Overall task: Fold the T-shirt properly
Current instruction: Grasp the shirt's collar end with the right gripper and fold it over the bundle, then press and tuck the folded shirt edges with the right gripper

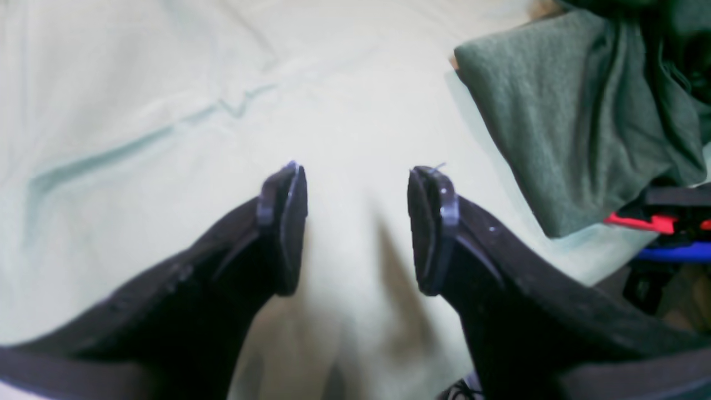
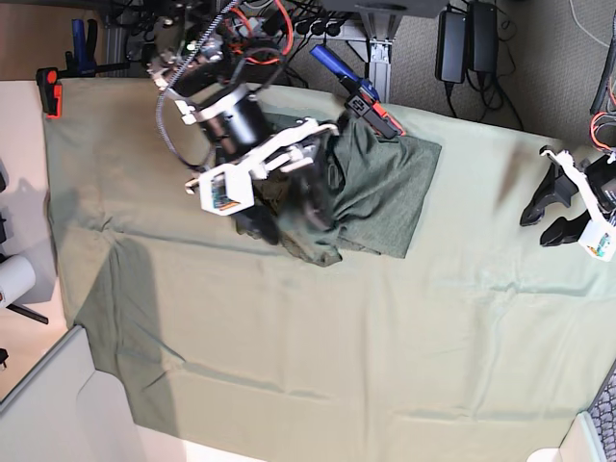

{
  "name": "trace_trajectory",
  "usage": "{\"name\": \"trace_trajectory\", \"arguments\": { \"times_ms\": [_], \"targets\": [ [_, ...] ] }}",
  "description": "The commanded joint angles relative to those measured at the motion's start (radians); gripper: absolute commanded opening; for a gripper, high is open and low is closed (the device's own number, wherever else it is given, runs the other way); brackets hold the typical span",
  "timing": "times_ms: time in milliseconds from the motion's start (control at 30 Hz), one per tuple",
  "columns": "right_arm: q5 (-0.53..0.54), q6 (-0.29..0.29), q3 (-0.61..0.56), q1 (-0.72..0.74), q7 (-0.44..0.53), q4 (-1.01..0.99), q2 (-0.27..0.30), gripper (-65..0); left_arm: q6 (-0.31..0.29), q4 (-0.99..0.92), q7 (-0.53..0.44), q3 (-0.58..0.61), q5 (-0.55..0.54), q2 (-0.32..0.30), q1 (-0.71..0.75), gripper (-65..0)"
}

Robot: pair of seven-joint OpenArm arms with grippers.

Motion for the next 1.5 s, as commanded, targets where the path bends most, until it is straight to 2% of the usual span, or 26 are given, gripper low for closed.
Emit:
{"name": "trace_trajectory", "arguments": {
  "times_ms": [0, 100, 333, 467, 633, 767, 933, 1067, 1300, 1467],
  "targets": [
    [0.050, 0.004, 0.011, -0.007, 0.027, 0.019, 0.017, -26.2, -0.013, 0.015, -0.022, -0.008, -0.018, -0.014, -0.008, -32.3],
    [0.122, 0.004, 0.012, -0.034, 0.026, 0.019, 0.035, -26.2, -0.013, 0.015, -0.022, -0.008, -0.019, -0.014, -0.008, -32.3],
    [0.166, 0.004, -0.061, -0.039, 0.011, 0.020, 0.033, -26.2, -0.013, 0.015, -0.022, -0.008, -0.032, -0.014, -0.008, -32.4],
    [0.165, 0.004, -0.158, -0.037, 0.012, 0.020, -0.013, -26.2, -0.013, 0.015, -0.021, -0.008, -0.032, -0.014, -0.008, -32.4],
    [0.082, 0.004, -0.292, -0.024, 0.019, 0.019, -0.105, -26.2, -0.013, 0.015, -0.021, -0.008, -0.032, -0.014, -0.005, -32.3],
    [0.035, 0.004, -0.354, -0.022, 0.042, 0.018, -0.154, -26.2, -0.013, 0.015, -0.021, -0.008, -0.032, -0.014, -0.002, -32.3],
    [-0.074, 0.004, -0.349, -0.014, 0.042, 0.018, -0.157, -26.2, -0.013, 0.015, -0.011, -0.008, -0.032, -0.014, 0.010, -32.4],
    [-0.143, 0.004, -0.277, -0.014, 0.041, 0.022, -0.098, -26.3, -0.013, 0.015, -0.003, -0.008, -0.036, -0.014, 0.012, -32.4],
    [-0.176, 0.003, -0.096, -0.035, 0.006, 0.024, 0.133, -26.4, -0.013, 0.015, -0.003, -0.008, -0.037, -0.014, 0.012, -32.4],
    [-0.177, 0.004, -0.036, -0.085, -0.001, 0.024, 0.245, -26.4, -0.013, 0.015, -0.003, -0.008, -0.037, -0.014, 0.011, -32.4]
  ]
}}
